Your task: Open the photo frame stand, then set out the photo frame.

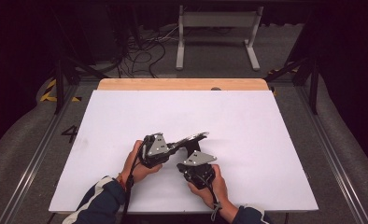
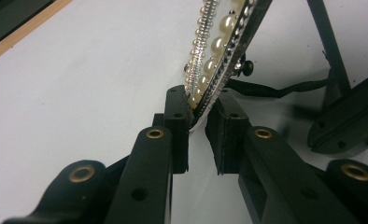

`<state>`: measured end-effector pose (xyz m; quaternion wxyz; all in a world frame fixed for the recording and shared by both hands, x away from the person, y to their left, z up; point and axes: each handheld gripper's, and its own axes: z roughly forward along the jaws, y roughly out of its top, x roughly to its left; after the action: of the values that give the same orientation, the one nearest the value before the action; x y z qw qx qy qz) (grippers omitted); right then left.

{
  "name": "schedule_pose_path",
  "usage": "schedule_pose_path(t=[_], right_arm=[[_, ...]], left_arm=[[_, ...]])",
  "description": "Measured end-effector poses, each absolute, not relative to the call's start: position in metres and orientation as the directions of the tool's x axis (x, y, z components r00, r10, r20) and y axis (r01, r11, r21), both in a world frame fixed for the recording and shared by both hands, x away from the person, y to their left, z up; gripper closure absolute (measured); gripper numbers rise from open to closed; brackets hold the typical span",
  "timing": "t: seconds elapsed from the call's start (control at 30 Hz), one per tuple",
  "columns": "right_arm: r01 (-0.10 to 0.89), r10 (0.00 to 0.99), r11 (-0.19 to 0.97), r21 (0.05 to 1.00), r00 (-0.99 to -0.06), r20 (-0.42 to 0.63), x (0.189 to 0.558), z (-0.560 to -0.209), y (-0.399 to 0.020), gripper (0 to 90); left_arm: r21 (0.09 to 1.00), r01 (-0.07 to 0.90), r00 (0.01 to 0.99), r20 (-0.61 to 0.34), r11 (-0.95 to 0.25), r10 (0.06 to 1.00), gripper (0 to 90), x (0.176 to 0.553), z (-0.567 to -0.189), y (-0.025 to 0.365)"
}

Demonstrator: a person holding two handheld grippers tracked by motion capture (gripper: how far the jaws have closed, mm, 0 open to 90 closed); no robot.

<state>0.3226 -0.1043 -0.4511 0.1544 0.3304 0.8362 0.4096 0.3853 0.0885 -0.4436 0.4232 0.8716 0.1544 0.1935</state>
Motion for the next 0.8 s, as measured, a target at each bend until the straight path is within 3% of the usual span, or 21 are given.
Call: schedule_pose_path(t=[0.8], right_arm=[[0.448, 0.685, 0.424, 0.787, -0.727, 0.045, 0.324, -0.451, -0.121, 90.0]], left_arm=[[0.781, 0.077, 0.889, 0.228, -0.620, 0.396, 78.4, 0.382, -0.442, 0.085]])
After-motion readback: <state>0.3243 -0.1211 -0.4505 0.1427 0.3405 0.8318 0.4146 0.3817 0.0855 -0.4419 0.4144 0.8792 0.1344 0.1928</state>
